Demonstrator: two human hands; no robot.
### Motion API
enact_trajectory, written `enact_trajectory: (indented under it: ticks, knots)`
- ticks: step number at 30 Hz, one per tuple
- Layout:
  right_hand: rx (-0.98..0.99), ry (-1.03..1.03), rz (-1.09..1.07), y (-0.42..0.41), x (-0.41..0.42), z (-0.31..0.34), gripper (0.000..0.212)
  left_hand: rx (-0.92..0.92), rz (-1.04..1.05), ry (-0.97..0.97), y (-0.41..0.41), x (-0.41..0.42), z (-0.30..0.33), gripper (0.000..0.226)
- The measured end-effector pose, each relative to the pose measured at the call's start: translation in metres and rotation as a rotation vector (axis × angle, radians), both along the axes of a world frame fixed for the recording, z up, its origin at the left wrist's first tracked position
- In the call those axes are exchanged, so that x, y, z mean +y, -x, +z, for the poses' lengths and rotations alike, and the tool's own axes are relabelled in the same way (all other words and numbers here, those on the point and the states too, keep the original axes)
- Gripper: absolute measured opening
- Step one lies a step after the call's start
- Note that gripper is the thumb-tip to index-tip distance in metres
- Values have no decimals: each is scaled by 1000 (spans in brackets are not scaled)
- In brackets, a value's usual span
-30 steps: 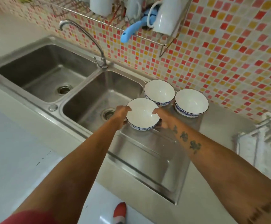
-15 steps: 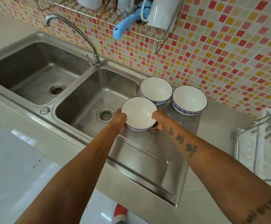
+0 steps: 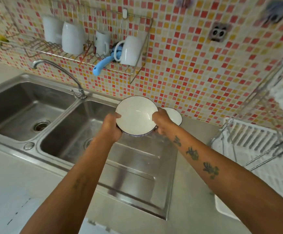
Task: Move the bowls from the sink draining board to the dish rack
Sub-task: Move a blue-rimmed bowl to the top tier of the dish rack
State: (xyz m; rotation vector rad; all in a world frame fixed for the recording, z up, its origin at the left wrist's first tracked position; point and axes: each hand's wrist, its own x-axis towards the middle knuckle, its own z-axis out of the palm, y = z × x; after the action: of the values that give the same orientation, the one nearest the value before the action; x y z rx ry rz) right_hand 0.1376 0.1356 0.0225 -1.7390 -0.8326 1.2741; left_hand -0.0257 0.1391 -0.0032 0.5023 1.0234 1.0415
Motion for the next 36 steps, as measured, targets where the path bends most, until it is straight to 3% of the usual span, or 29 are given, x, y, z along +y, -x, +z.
enact_trajectory:
  ticks: [4, 10, 15, 21, 24, 26, 29, 31, 36]
  knots:
    - [-106, -273, -41, -33, -33, 86, 56, -236, -153, -130, -24, -23, 91, 48]
    - [-307, -715, -130, -89, -132, 211, 55, -283, -645, -267, -93, -74, 199, 55]
    - [-399, -838, -268, -153, -197, 244, 41, -293, -882, -405, -162, -117, 235, 62]
    - [-309, -903, -425, -226, -249, 250, 46, -176, -985, -396, -238, -145, 260, 66]
    - [-316, -870, -343, -258, -268, 254, 39, -114, -990, -400, -269, -151, 275, 65]
    - [-274, -733, -209, -280, -280, 260, 32, -81, -968, -440, -286, -154, 281, 68]
    - [-198, -586, -18, -316, -291, 268, 72, 19, -866, -517, -309, -161, 284, 61]
    - [-194, -503, -8, -334, -287, 269, 90, 132, -826, -617, -324, -166, 283, 57]
    - [-140, -288, -82, -365, -262, 256, 93, 443, -692, -872, -358, -168, 261, 66]
